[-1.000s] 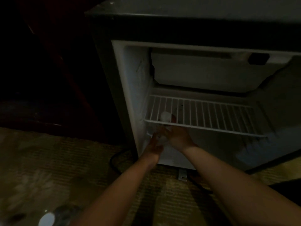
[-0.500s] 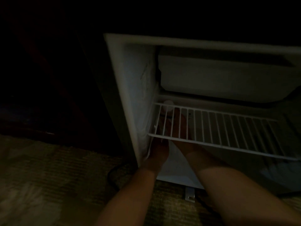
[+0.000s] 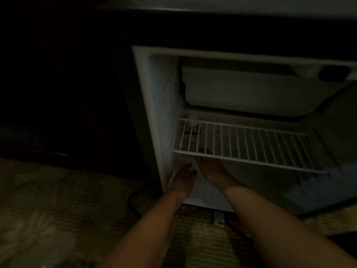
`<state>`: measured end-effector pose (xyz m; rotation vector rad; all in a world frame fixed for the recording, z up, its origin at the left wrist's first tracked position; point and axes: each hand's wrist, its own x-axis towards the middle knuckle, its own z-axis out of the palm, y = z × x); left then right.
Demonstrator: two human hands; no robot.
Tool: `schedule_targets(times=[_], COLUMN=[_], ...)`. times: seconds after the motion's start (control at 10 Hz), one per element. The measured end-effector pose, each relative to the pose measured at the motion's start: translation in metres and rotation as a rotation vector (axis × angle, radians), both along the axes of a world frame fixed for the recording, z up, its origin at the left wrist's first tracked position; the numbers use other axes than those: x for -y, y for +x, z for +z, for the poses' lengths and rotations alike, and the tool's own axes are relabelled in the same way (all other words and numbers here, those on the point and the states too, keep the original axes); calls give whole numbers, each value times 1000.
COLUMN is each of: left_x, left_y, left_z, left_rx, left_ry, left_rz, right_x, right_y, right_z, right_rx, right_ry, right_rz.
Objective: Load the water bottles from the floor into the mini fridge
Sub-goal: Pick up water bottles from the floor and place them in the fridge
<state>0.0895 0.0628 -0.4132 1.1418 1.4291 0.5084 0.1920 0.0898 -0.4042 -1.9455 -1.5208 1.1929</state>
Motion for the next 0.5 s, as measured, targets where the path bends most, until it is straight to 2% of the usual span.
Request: schedule_targets(times=[0.1, 0.2, 0.3, 0.5], left_x=[20, 42, 60, 110], left_y=[-13, -42, -75, -145], left_z=[16, 33, 50, 110], left_rx=[-97, -119, -252, -465], left_ry=[-75, -164, -85, 90], left_rz=[-80, -228, -349, -416], right_x=[20, 43, 60, 106], right_y=[0, -3, -8, -53], right_z=[11, 38, 63, 136], right_rx=[88, 195, 279, 430], right_ry=[-95, -247, -286, -238], right_rz=[132, 278, 387, 656])
